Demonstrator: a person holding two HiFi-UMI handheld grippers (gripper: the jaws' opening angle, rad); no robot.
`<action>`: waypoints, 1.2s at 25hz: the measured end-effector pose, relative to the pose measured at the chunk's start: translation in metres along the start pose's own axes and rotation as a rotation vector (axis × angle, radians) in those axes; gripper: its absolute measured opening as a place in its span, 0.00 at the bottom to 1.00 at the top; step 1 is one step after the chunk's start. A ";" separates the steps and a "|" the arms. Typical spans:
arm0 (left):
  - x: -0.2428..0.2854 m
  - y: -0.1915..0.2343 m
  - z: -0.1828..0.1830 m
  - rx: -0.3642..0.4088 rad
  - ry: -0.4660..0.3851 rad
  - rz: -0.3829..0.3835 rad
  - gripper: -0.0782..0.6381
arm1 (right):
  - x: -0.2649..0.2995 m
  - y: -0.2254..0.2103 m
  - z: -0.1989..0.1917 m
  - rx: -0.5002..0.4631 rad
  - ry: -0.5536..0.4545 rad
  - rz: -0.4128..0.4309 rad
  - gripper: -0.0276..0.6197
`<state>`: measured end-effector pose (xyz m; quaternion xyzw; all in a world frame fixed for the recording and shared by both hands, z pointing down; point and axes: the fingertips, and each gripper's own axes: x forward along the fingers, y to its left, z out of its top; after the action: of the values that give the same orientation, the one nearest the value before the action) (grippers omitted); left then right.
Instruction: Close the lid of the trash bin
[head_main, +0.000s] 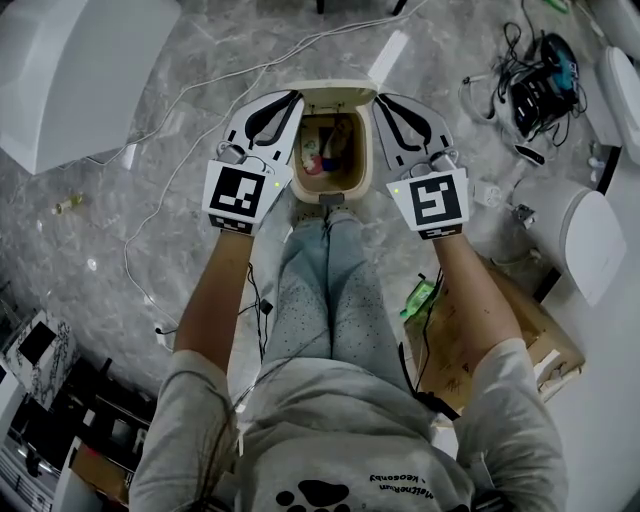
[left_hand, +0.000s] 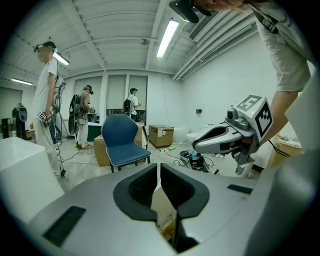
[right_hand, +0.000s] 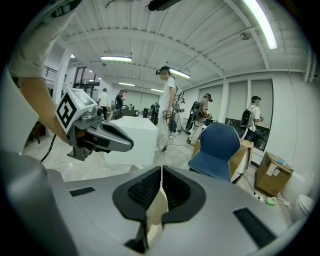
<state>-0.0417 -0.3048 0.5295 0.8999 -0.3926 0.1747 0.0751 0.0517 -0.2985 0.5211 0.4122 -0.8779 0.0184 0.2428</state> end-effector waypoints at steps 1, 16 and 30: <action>0.003 0.003 -0.004 -0.003 0.009 -0.004 0.14 | 0.004 0.000 -0.002 0.000 0.005 0.009 0.09; 0.026 0.018 -0.038 -0.011 0.084 -0.084 0.32 | 0.043 0.001 -0.030 -0.041 0.096 0.120 0.21; 0.050 0.035 -0.076 0.036 0.189 -0.114 0.34 | 0.075 -0.012 -0.073 -0.109 0.236 0.163 0.27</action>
<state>-0.0553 -0.3422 0.6182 0.9014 -0.3287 0.2612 0.1056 0.0499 -0.3428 0.6168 0.3206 -0.8736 0.0386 0.3641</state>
